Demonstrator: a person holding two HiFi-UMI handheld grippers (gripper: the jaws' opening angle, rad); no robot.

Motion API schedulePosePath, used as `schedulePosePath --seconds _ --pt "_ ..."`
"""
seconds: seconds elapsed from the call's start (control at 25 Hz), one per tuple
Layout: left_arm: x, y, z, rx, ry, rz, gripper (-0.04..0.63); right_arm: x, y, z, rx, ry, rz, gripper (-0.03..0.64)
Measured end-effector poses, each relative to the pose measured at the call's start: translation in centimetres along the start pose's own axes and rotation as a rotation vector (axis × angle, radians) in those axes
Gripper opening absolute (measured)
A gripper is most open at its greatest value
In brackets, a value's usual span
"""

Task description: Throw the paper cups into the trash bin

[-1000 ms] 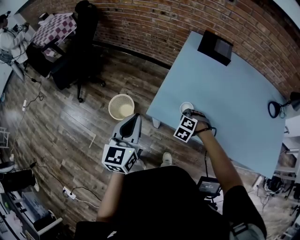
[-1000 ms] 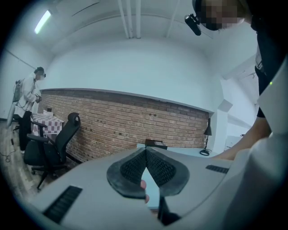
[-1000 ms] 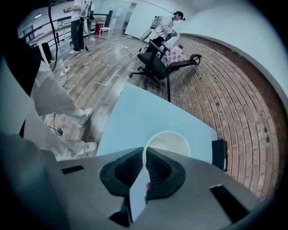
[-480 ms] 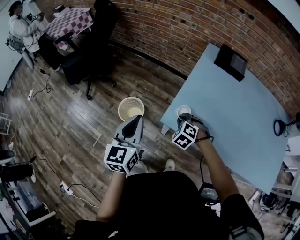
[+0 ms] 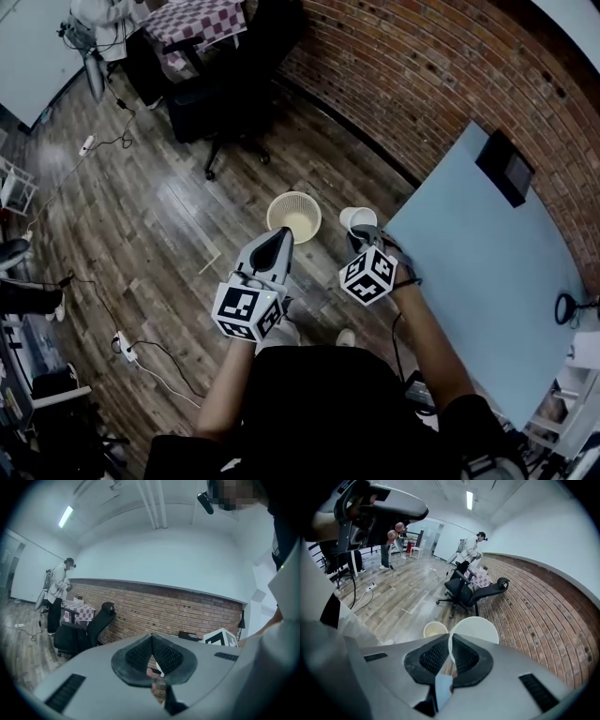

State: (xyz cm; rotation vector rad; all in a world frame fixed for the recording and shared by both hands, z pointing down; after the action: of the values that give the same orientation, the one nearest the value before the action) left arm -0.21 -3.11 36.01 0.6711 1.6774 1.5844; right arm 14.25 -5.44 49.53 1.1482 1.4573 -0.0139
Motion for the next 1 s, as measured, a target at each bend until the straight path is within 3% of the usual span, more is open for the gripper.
schedulePosePath --seconds 0.44,1.0 --pt "5.3 2.1 -9.7 0.054 -0.160 -0.014 0.003 -1.7 -11.6 -7.5 -0.014 -0.159 0.229 0.021" --pt "9.4 3.3 -18.1 0.058 -0.184 -0.035 0.003 -0.8 -21.8 -11.6 -0.207 -0.176 0.411 0.021"
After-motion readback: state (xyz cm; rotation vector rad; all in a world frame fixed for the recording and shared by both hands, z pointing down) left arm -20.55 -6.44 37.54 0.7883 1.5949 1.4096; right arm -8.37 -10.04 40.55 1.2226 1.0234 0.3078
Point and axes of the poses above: the fingertips, and each gripper's own axes: x backward along the fingers, z to its right, y out of its underside, the point moved 2 cm from there along x, backward along the fingers, and after that the axes turned 14 degrees about -x, right-handed, at the moved point
